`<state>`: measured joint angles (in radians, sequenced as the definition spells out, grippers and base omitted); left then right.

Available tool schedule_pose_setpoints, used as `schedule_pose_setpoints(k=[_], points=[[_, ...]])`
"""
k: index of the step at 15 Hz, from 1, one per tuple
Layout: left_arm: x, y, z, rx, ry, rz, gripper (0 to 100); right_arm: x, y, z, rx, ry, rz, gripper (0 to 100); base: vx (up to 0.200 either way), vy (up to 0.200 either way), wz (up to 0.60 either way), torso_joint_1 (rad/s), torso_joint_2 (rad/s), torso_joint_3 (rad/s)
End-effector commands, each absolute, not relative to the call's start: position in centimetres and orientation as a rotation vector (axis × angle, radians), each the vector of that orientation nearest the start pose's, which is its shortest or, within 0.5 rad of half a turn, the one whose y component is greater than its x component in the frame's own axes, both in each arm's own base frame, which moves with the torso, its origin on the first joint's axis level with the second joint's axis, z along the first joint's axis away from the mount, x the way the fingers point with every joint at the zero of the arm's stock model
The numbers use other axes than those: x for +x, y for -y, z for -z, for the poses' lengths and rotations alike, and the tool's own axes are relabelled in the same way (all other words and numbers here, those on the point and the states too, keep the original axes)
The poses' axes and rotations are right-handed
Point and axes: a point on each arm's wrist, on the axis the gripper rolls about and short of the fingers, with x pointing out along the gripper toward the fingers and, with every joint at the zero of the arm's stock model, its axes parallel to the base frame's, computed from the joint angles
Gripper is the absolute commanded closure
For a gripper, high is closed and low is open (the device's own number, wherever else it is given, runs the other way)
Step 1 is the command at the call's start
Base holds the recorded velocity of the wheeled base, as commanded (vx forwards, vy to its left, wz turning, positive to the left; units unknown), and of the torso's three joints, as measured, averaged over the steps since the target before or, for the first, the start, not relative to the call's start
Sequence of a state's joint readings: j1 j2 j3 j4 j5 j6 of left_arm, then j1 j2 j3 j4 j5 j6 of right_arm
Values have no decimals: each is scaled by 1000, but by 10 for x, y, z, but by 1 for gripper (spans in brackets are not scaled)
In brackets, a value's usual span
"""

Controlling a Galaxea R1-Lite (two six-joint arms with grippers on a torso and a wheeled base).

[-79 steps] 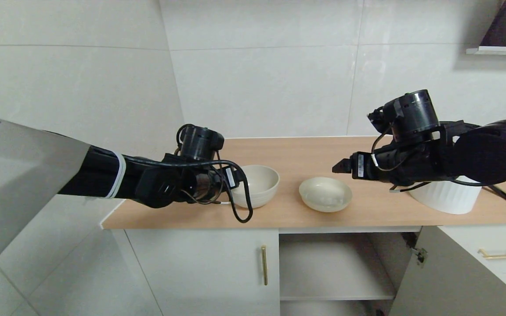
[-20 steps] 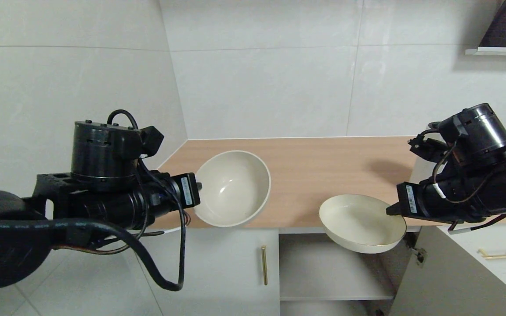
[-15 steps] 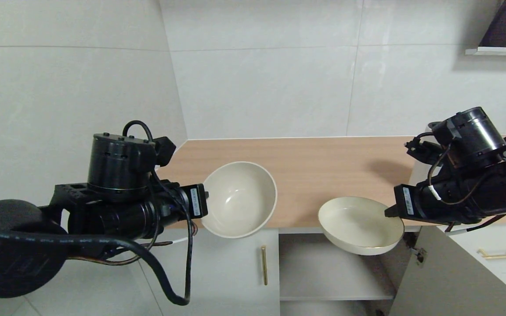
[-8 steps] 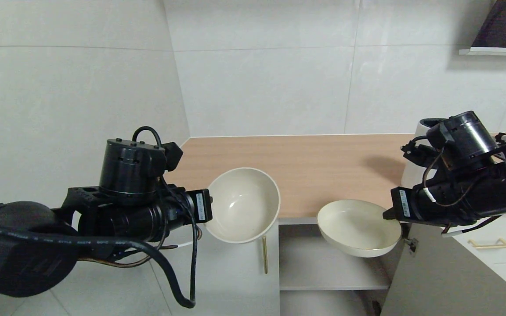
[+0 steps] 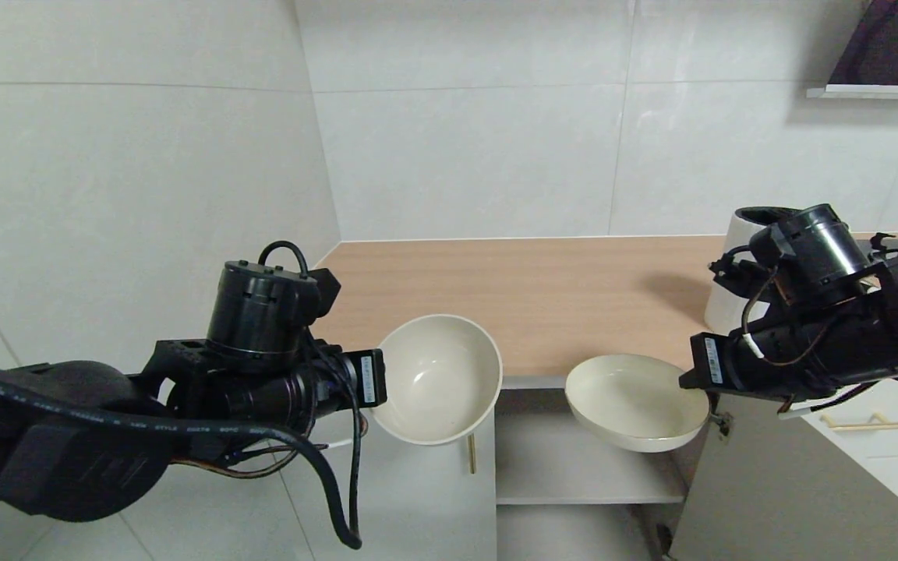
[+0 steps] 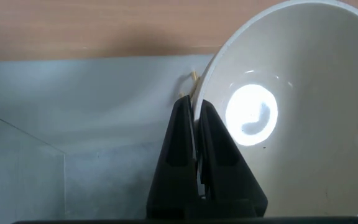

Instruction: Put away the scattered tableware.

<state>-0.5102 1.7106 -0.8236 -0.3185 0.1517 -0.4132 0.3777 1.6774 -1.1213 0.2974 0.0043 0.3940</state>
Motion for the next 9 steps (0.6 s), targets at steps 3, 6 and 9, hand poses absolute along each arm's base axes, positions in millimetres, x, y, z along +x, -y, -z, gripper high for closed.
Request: schedule_pose_setpoints(k=[3,6,9], points=[[263,144,-149,-210,-616,227,100,277,-108,-182,193,-912,-156,100,0,0,0,0,0,0],[264,144,-147,-207,-623,223,100,278,-106,-181,195,-915,-146,100,0,0,0,-113,268,155],[265,144,-145,-205,-628,222,100,279,-106,-179,194,-919,-142,100,0,0,0,-194,458,261]])
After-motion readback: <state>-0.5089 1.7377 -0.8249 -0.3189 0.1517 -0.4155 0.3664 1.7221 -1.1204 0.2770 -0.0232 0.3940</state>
